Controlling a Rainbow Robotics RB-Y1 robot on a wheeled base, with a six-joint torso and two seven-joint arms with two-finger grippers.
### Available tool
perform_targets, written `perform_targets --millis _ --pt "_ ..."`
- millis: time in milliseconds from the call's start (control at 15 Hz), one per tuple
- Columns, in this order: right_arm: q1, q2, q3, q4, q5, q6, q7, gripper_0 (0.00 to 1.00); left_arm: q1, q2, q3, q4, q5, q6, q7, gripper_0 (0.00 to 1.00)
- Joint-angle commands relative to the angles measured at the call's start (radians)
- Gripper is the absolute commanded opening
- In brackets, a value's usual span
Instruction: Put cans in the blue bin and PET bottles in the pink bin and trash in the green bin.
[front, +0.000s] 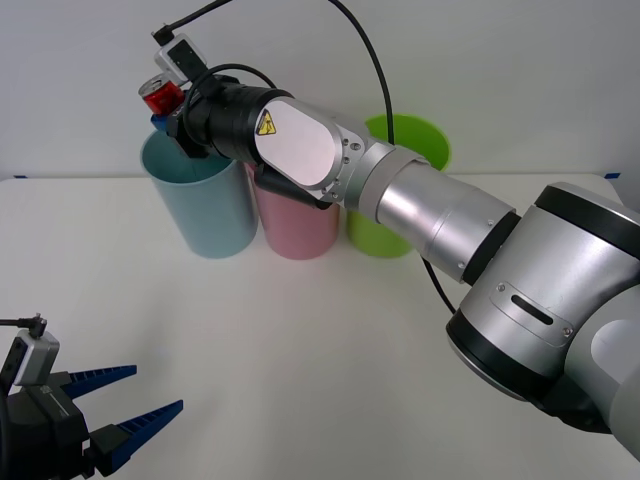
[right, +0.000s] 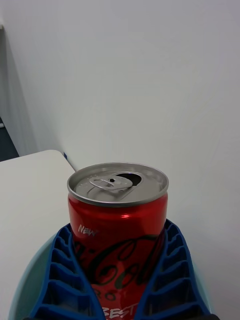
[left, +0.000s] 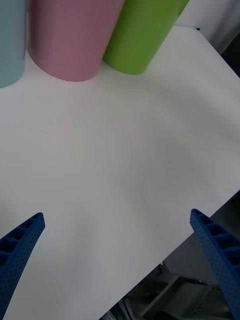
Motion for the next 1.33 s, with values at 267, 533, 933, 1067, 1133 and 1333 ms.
perform_targets --millis 267,533,933,1067,1133,1333 --pt "0.000 0.006 0.002 0.000 0.030 0.045 0.030 1.00 0.000 0.000 0.000 0.000 0.000 0.000 0.000 1.00" --pt "0.000 0.006 0.000 0.000 0.030 0.045 0.033 1.00 0.000 0.000 0.000 0.000 0.000 0.000 0.000 1.00" --pt "0.017 -0.088 -0.072 -0.171 -0.054 -0.060 0.033 1.00 0.000 0.000 0.000 0.000 0.000 0.000 0.000 1.00" --pt "0.072 -0.169 -0.074 -0.314 -0.101 -0.063 0.035 1.00 0.000 0.000 0.000 0.000 0.000 0.000 0.000 1.00" --pt "0.121 -0.226 -0.078 -0.418 -0.129 -0.063 0.038 1.00 0.000 0.000 0.000 0.000 0.000 0.000 0.000 1.00" --pt "0.285 -0.338 -0.114 -0.673 -0.132 -0.064 0.048 1.00 0.000 0.000 0.000 0.000 0.000 0.000 0.000 1.00"
